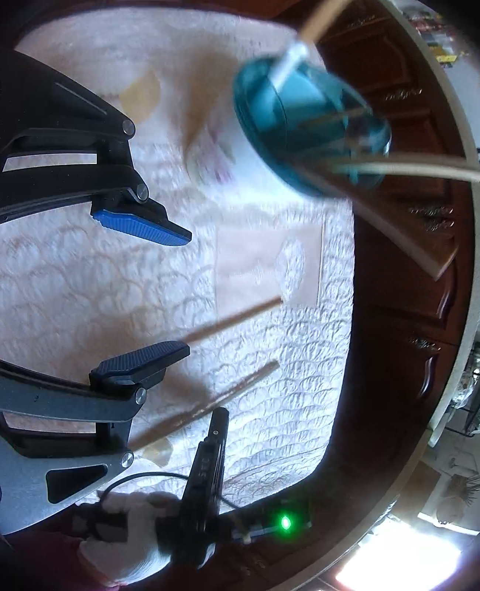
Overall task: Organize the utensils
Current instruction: 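Close the right gripper on a chopstick while the left closes on another chopstick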
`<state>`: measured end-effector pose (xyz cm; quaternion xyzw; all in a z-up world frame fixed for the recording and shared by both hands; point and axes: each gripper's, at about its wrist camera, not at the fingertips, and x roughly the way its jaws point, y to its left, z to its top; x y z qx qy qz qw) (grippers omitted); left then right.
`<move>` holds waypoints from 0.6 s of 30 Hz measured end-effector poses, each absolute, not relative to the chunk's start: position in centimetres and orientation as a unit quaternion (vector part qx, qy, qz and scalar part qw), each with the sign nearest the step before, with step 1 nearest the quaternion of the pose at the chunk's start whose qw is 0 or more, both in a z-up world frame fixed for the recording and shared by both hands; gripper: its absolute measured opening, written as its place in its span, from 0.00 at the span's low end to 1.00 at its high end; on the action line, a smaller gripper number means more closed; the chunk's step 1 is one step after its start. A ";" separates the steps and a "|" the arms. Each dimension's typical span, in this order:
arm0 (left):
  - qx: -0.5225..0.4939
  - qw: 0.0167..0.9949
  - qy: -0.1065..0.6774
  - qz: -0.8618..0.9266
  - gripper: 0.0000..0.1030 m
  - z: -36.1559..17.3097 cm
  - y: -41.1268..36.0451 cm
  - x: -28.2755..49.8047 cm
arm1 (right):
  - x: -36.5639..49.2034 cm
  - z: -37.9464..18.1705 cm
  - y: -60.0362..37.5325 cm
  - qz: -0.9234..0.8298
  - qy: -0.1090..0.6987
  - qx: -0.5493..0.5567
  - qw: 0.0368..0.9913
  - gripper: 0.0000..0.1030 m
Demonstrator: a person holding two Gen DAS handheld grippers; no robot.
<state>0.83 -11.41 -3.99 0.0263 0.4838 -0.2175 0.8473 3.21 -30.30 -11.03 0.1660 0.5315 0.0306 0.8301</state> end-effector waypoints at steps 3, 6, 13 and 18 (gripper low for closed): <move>0.026 0.839 0.496 -0.222 0.52 -5.1 -13.1 2.4 | 3.5 -10.2 -30.9 0.042 0.522 0.174 0.834 0.07; 0.027 0.834 0.508 -0.216 0.52 -6.2 -14.6 3.9 | 4.7 -9.7 -31.2 0.054 0.520 0.169 0.836 0.07; 0.032 0.831 0.521 -0.191 0.52 -8.2 -17.3 7.5 | 8.4 -9.1 -31.1 0.080 0.523 0.159 0.833 0.10; 0.036 0.827 0.530 -0.182 0.52 -9.5 -18.7 8.7 | 10.4 -9.7 -30.4 0.092 0.537 0.141 0.827 0.17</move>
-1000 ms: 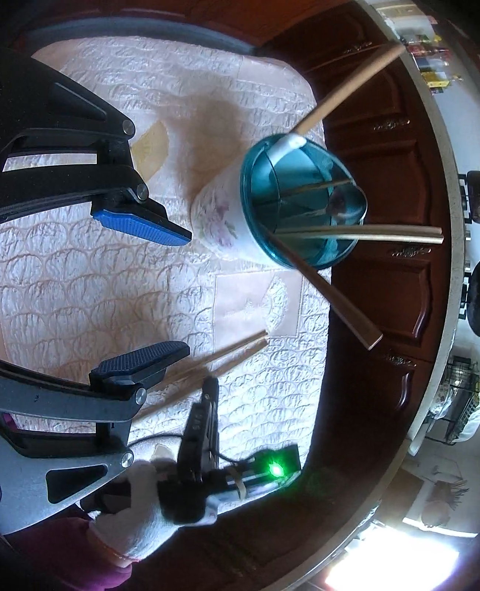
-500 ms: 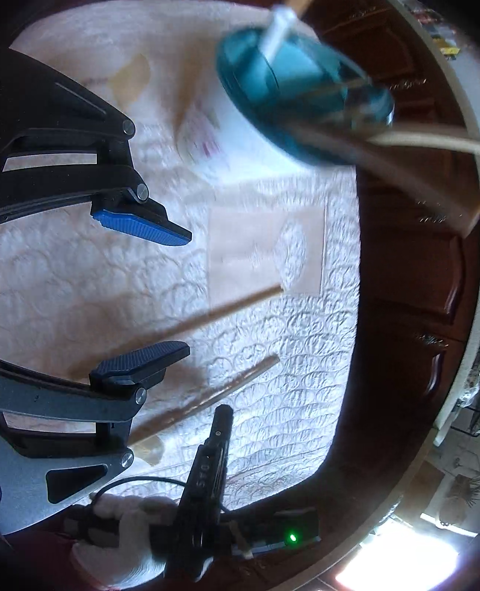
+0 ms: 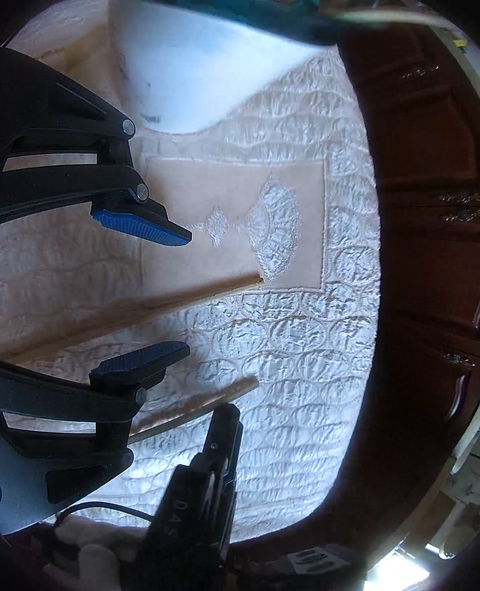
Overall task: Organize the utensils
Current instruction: 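Close the right gripper on a chopstick while the left closes on another chopstick, then lift the chopstick in the left gripper while the right lifts its chopstick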
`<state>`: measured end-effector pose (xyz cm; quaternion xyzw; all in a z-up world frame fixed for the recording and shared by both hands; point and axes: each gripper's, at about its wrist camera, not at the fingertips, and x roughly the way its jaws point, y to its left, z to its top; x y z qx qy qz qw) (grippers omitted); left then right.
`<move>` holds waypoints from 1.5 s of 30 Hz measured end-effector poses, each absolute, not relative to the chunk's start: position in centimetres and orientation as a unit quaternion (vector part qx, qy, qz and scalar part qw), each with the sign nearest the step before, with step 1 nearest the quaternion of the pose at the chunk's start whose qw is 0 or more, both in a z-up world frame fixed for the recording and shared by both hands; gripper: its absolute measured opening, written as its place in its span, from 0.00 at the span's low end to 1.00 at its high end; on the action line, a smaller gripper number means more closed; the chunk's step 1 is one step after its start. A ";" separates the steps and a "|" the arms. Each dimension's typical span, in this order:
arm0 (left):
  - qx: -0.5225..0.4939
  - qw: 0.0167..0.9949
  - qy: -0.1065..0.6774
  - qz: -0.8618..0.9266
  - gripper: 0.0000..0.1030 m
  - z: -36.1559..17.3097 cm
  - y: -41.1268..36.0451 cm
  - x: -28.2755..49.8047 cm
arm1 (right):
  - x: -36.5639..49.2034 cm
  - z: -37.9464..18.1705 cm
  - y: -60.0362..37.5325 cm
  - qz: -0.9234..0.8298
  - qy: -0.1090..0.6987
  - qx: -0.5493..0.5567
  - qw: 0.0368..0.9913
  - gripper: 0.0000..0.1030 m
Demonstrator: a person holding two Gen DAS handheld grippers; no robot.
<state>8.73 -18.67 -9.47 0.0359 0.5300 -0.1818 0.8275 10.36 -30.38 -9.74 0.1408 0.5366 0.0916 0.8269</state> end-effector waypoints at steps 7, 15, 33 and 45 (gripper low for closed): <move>0.054 0.827 0.535 -0.167 0.52 -10.7 -20.9 10.6 | 12.6 -11.5 -28.0 0.095 0.553 0.120 0.819 0.17; 0.041 0.825 0.538 -0.172 0.29 -12.2 -22.0 12.5 | 13.2 -12.7 -28.7 0.101 0.549 0.125 0.820 0.07; 0.038 0.810 0.509 -0.288 0.05 -5.6 -19.6 4.1 | 3.3 -4.5 -33.9 0.111 0.477 0.150 0.859 0.06; 0.061 0.807 0.515 -0.282 0.09 -6.4 -18.7 1.3 | -1.5 -1.1 -33.5 0.102 0.453 0.139 0.875 0.06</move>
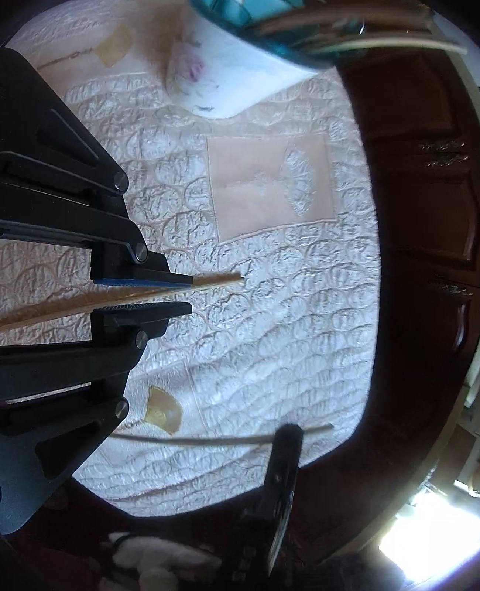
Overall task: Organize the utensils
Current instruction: 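Lift the chopstick in the left gripper while the right lifts its chopstick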
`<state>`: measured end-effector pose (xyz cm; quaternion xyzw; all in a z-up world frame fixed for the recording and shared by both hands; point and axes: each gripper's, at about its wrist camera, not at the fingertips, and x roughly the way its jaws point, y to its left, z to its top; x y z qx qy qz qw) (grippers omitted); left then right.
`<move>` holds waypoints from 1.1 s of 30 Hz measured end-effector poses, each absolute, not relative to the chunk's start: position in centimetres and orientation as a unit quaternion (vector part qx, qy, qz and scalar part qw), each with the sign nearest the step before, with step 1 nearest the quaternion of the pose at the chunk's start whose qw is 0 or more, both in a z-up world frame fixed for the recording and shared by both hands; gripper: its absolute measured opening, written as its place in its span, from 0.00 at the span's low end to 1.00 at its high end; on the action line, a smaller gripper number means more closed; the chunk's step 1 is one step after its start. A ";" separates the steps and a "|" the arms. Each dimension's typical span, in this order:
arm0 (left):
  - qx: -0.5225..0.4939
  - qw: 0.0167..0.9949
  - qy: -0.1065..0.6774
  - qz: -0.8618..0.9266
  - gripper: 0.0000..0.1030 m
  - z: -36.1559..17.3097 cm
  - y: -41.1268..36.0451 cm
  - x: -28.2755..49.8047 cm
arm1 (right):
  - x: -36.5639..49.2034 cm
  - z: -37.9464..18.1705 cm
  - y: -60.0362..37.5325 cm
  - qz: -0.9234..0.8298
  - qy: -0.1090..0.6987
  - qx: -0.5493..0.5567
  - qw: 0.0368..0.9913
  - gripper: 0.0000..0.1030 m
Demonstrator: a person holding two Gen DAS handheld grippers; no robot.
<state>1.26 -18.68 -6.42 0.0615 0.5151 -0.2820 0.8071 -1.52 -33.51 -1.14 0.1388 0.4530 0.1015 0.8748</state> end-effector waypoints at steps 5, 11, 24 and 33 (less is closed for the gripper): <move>0.068 0.796 0.537 -0.270 0.25 -8.9 -21.1 3.0 | -1.6 -1.5 -33.2 0.098 0.457 0.135 0.874 0.06; 0.090 0.792 0.549 -0.252 0.22 -12.0 -23.3 4.4 | -2.4 -0.7 -33.8 0.096 0.447 0.138 0.879 0.06; 0.077 0.806 0.508 -0.293 0.03 -5.8 -20.2 1.5 | -3.6 1.1 -33.8 0.094 0.434 0.128 0.887 0.06; 0.076 0.794 0.535 -0.278 0.14 -8.4 -20.1 2.7 | 1.0 -7.0 -32.7 0.052 0.524 0.115 0.842 0.15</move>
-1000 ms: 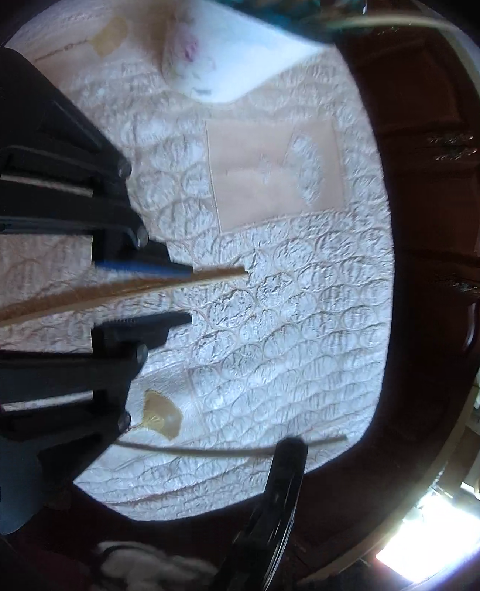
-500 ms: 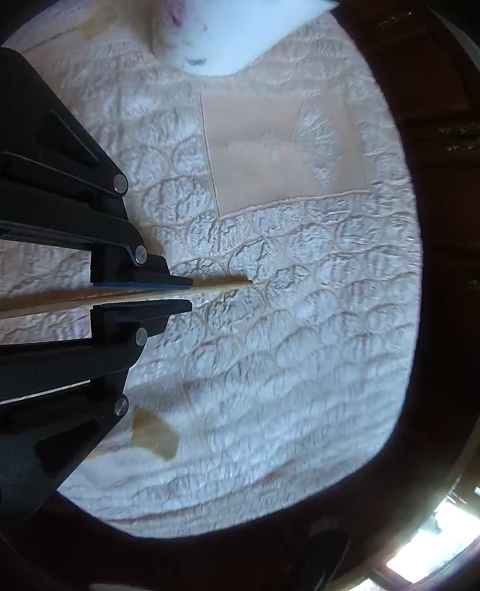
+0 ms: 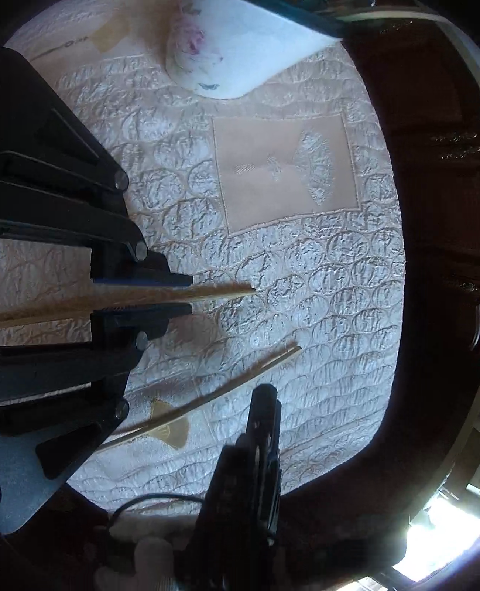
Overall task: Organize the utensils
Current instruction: 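Lift the chopstick in the left gripper while the right lifts its chopstick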
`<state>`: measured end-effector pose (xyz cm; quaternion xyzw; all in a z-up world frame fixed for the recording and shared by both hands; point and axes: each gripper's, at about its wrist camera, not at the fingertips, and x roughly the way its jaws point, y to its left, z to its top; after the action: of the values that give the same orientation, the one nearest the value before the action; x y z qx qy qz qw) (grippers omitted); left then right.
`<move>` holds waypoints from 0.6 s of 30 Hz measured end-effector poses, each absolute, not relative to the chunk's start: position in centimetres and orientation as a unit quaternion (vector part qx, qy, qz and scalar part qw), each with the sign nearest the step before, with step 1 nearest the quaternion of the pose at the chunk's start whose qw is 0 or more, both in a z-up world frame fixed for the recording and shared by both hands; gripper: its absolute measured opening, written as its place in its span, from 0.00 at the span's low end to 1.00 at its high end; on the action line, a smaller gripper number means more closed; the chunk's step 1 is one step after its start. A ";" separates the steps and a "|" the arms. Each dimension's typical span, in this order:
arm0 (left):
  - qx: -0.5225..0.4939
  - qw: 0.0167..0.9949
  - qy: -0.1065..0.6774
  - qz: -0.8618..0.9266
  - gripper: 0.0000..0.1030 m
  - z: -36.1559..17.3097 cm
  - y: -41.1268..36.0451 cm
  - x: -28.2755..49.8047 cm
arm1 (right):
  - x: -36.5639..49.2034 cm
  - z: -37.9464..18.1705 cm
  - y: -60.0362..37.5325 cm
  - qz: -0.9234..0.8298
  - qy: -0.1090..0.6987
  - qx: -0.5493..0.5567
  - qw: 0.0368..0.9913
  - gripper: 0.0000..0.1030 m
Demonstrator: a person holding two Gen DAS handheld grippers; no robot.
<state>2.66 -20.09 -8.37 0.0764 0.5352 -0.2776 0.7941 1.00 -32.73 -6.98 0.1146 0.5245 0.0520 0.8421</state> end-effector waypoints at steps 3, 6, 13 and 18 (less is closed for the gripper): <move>0.075 0.787 0.547 -0.274 0.27 -9.5 -21.0 3.5 | 2.6 -8.9 -32.8 0.037 0.539 0.114 0.833 0.15; 0.084 0.782 0.555 -0.269 0.29 -10.6 -22.0 4.2 | 3.7 -9.8 -33.1 0.036 0.545 0.126 0.828 0.17; 0.108 0.788 0.544 -0.268 0.05 -12.1 -23.7 4.6 | 5.0 -11.4 -33.3 0.042 0.546 0.135 0.826 0.06; 0.086 0.783 0.549 -0.279 0.04 -10.3 -21.9 4.4 | 3.5 -9.6 -33.8 0.050 0.519 0.143 0.841 0.05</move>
<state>4.42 -21.91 -10.30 0.0862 0.5486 -0.2792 0.7834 3.54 -33.79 -9.59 0.1427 0.5187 0.0499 0.8415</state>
